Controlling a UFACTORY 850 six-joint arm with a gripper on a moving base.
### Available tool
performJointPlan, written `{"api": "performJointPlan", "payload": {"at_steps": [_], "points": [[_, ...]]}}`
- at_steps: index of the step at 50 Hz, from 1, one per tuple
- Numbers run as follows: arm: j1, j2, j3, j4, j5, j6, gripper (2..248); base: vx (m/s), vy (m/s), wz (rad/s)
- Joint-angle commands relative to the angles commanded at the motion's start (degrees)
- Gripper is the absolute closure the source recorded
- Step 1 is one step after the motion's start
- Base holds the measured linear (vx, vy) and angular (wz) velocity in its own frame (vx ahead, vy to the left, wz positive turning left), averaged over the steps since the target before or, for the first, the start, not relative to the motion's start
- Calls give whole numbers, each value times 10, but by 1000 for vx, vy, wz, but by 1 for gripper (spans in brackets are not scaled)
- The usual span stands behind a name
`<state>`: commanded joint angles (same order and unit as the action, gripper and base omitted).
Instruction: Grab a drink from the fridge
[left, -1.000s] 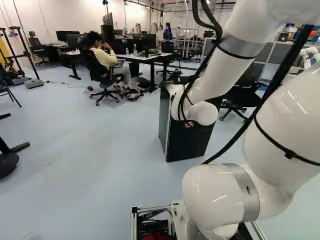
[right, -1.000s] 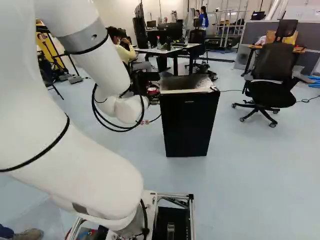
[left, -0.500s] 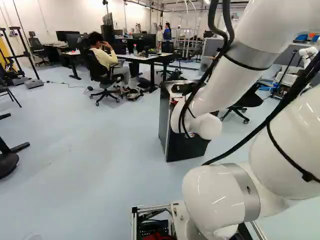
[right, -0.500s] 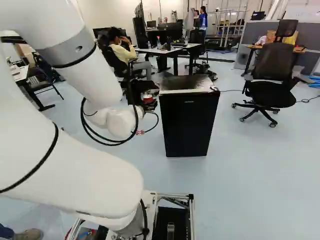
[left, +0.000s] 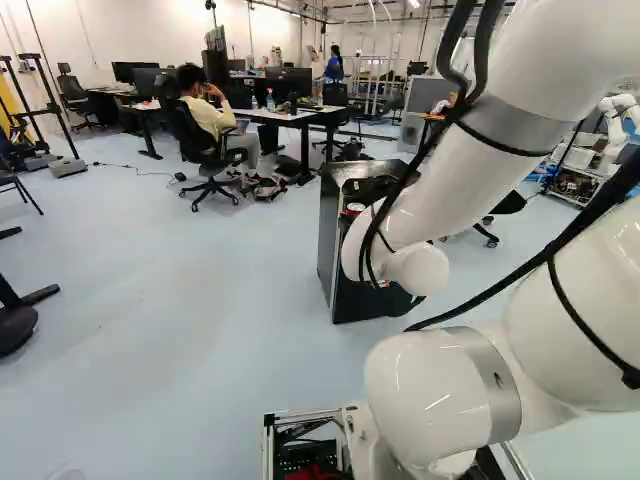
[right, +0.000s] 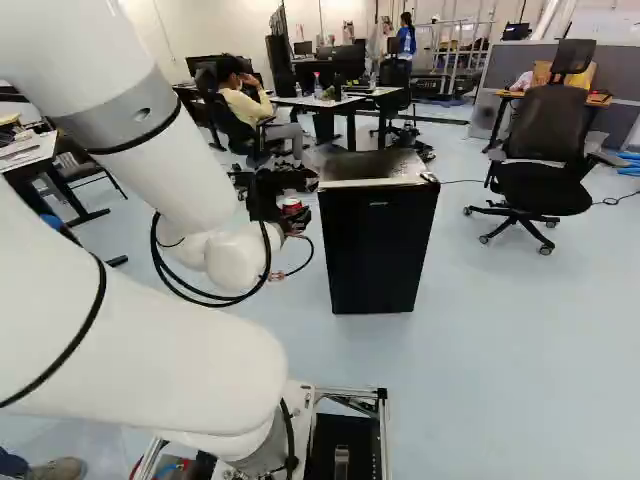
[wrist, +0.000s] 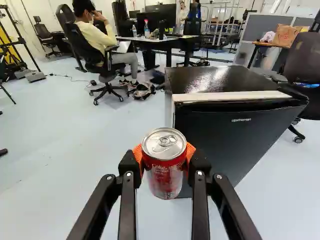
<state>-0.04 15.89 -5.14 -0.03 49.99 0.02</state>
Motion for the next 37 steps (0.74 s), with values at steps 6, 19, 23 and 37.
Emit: {"api": "performJointPlan", "payload": {"at_steps": [6, 19, 23, 37], "points": [[0, 1, 1, 0, 0, 0, 150, 0, 0, 0], [0, 1, 1, 0, 0, 0, 150, 0, 0, 0], [0, 1, 1, 0, 0, 0, 150, 0, 0, 0], [0, 1, 1, 0, 0, 0, 150, 0, 0, 0]]}}
